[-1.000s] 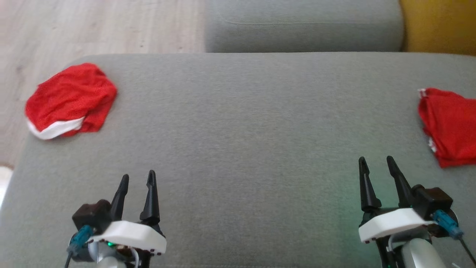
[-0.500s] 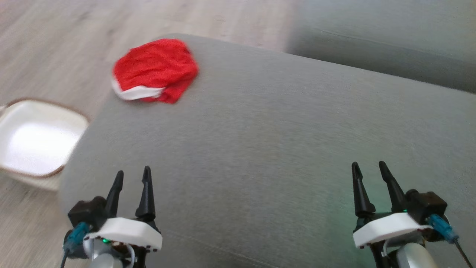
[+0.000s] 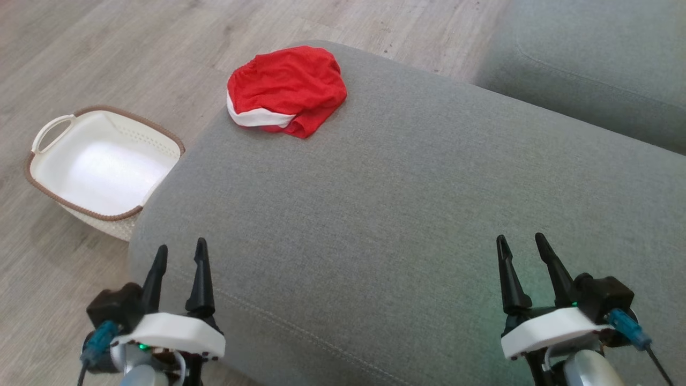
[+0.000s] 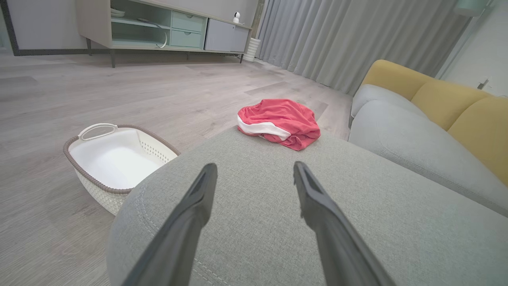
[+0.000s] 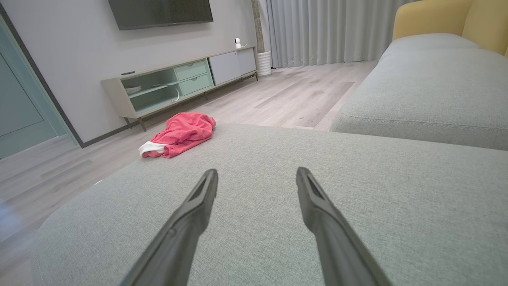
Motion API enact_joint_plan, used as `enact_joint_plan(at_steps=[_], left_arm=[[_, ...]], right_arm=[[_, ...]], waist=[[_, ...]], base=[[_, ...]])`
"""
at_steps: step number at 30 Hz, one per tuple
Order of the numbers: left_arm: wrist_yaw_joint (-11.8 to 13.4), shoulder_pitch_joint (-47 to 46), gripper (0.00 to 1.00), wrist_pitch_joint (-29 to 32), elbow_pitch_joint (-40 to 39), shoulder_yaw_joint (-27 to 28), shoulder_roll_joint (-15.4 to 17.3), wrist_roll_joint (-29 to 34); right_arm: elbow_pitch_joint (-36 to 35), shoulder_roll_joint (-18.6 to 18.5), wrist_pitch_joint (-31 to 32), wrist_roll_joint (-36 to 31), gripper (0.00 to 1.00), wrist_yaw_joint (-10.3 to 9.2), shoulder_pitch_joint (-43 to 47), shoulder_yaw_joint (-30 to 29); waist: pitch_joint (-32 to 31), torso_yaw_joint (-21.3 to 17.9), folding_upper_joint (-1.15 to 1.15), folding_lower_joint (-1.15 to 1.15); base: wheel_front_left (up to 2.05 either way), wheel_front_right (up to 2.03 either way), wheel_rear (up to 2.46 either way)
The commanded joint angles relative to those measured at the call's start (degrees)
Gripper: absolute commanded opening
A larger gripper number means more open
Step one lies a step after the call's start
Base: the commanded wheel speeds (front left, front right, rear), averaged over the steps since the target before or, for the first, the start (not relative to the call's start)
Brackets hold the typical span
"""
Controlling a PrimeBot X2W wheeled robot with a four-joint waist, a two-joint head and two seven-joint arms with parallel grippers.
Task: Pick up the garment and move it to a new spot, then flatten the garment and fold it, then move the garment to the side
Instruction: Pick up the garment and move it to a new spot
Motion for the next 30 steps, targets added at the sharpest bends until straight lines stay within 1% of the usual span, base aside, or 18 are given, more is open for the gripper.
enact_joint_plan(at_steps=[1,6,11,15,16,18,21,24,26,28,30], left_arm=[[-0.04,-2.18,1.0,-0.7,-2.09,2.44,0.37,0.09],[-0.73,-3.45,1.0,-0.7,-3.1,3.85,0.61,-1.77],[-0.7,-8.88,1.0,-0.55,-5.86,6.28,4.62,-0.83],[-0.54,-16.38,1.0,1.76,-6.98,8.63,8.52,-1.16],[-0.54,-16.38,1.0,1.76,-6.98,8.63,8.52,-1.16],[-0.49,-21.19,1.0,3.11,-6.64,10.12,10.51,-1.85],[-0.68,-28.89,1.0,6.17,-3.53,11.93,14.01,-2.85],[-0.59,-36.8,1.0,10.57,2.15,13.74,16.63,-5.08],[-0.08,-41.29,1.0,13.48,6.24,13.72,18.86,-4.66],[0.52,-45.18,1.0,15.83,10.3,13.71,20.08,-4.68],[0.91,-48.1,1.0,18.08,14.45,13.83,20.13,-5.56]], right_arm=[[-1.8,-0.24,-0.7,-0.33,1.0,0.37,-2.76,1.58],[-3.54,-0.24,0.26,-1.7,1.0,0.37,-3.94,0.83],[-7.69,-0.24,2.78,-6.58,1.0,0.37,-7.5,-0.52],[-12.02,-0.24,5.39,-9.72,1.0,0.37,-9.89,-0.72],[-12.02,-0.24,5.39,-9.72,1.0,0.37,-9.89,-0.72],[-14.27,-0.24,6.66,-11.06,1.0,0.37,-10.87,-0.8],[-17.62,-0.24,8.61,-12.98,1.0,0.37,-11.99,-0.59],[-20.57,-0.24,10.36,-15.17,1.0,0.37,-12.72,-0.03],[-22.59,-0.24,11.44,-16.46,1.0,0.37,-12.91,0.31],[-24.53,-0.24,12.44,-17.59,1.0,0.37,-12.87,0.42],[-26.6,-0.27,13.4,-18.79,1.0,0.37,-12.6,0.38]], waist=[[0.21,-0.38,0.0,0.0],[2.05,-1.57,0.0,0.0],[5.91,-3.52,0.0,0.0],[10.75,-5.56,0.0,0.0],[10.75,-5.56,0.0,0.0],[13.51,-6.75,0.0,0.0],[18.03,-8.95,0.0,0.0],[21.92,-11.54,0.0,0.0],[24.15,-13.31,0.0,0.0],[26.04,-14.93,0.0,0.0],[27.77,-16.27,0.0,0.0]], base=[[0.0,0.0,0.0],[0.0,0.0,0.0],[0.0,0.0,0.0],[0.0,0.0,0.0],[0.0,0.0,0.0],[0.0,0.0,0.0],[0.0,0.0,0.0],[0.0,0.0,0.0],[0.0,0.0,0.0],[0.0,0.0,0.0],[0.0,0.0,0.0]])
